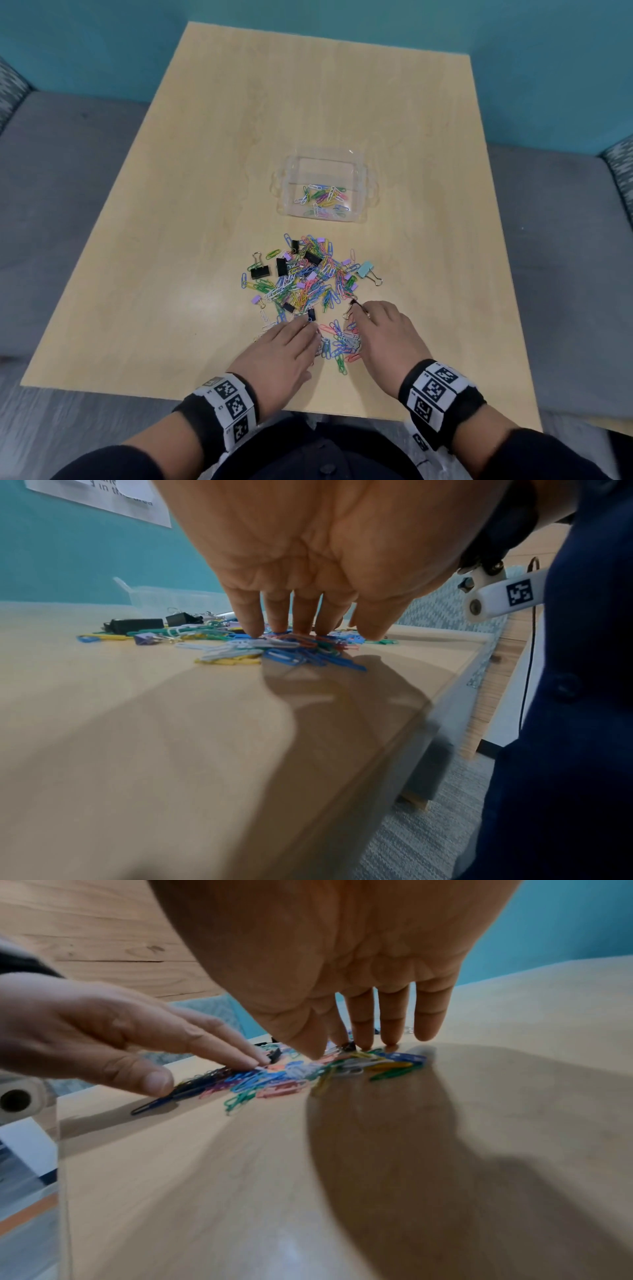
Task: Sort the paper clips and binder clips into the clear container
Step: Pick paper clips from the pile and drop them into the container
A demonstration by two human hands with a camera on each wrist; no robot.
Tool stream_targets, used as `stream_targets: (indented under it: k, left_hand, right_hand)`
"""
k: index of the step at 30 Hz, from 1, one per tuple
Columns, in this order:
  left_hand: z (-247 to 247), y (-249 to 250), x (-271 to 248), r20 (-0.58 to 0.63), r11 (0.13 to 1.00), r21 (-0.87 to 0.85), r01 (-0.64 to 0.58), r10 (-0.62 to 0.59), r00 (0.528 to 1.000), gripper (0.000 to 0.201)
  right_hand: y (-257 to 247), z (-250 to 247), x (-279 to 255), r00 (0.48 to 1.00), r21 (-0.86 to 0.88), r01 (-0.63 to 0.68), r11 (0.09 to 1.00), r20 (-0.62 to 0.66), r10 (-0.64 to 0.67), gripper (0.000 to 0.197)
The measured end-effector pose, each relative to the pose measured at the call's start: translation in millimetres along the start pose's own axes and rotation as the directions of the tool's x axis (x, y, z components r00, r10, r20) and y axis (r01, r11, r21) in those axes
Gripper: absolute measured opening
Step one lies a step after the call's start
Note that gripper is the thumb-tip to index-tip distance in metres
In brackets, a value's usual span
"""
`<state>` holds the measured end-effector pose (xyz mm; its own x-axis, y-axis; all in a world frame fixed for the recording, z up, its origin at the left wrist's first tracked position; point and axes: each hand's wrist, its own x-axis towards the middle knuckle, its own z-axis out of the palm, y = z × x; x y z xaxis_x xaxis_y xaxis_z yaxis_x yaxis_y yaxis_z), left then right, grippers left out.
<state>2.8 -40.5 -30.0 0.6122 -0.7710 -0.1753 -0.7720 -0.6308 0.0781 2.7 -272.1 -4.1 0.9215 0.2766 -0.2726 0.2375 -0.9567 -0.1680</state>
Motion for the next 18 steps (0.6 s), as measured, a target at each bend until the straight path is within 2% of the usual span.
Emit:
stream_targets:
  k: [7, 14, 18]
  left_hand:
    - [-1, -8, -7, -0.060, 0.998, -0.002, -0.065, 0.065, 0.996, 0.048]
    - [-5, -1, -1, -0.027, 1.000, -0.001, 0.001, -0.001, 1.000, 0.052]
    - [-2, 2, 5, -0.016, 1.000, 0.018, -0.022, 0.022, 1.000, 0.047]
  right_hand:
    - [15, -2, -2, 0.991, 0.055, -0.123, 0.991, -0.038, 0.126, 0.050]
    - [-3, -1, 3, 0.993, -0.026, 0.079, 0.997, -0.085, -0.081, 0.049]
    - [-6, 1, 10, 0.995, -0.080, 0.089, 0.993, -0.032, -0.092, 0.051]
